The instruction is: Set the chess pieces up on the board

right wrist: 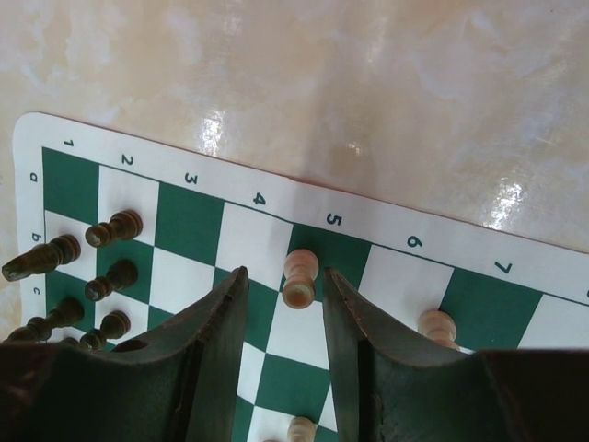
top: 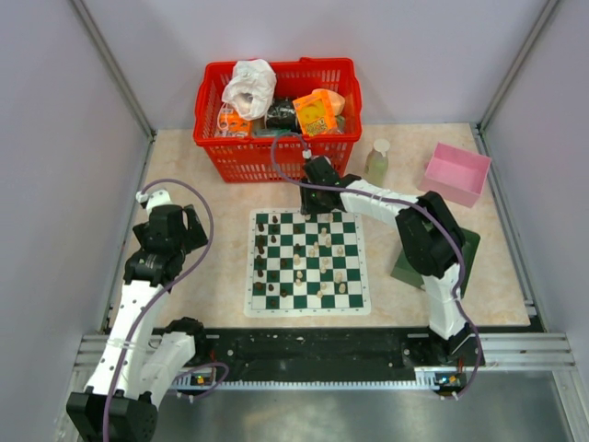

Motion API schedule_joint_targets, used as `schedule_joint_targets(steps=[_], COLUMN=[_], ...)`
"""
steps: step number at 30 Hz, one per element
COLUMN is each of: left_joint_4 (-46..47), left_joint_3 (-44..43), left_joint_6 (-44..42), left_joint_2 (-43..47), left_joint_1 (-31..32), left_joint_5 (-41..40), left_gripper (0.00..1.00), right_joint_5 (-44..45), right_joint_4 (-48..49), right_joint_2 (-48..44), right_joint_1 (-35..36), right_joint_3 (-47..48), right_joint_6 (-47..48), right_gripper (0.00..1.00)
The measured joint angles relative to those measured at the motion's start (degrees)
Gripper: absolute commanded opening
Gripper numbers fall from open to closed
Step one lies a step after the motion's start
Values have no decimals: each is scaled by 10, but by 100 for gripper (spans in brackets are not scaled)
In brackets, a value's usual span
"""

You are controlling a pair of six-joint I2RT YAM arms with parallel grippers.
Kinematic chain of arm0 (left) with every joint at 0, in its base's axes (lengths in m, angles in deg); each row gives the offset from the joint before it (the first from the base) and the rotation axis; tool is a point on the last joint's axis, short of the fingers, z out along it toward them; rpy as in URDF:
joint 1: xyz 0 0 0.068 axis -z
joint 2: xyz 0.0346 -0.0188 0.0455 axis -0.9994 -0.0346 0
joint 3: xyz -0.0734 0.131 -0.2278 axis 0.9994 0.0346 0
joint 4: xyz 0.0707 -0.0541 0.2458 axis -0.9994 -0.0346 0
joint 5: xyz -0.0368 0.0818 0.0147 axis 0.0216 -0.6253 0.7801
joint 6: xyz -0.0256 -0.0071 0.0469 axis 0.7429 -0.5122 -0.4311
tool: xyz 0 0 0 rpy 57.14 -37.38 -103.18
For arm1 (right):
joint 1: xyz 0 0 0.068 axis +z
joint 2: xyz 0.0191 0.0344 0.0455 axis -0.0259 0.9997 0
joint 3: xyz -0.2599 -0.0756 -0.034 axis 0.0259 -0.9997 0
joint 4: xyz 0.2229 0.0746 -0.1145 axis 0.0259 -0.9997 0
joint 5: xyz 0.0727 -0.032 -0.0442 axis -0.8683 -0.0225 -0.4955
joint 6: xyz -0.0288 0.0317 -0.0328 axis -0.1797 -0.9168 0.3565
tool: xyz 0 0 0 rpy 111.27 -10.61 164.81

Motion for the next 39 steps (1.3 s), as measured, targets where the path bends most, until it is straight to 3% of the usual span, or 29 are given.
schedule_joint_targets(steps=[6,20,39], left_joint_4=[0,0,0], left_joint_3=[0,0,0], left_joint_6=[0,0,0], left_joint_2=[0,-1,-3], left_joint_1=[0,0,0], left_joint_5=[0,0,0], left_gripper=[97,97,97], right_joint_5=[2,10,8], right_joint_4=[6,5,-6], right_joint_2=[5,5,5], right_joint_1=[0,0,-1], right_joint_3=[0,0,0], right_joint_6=[0,6,16], right_gripper=[33,35,29])
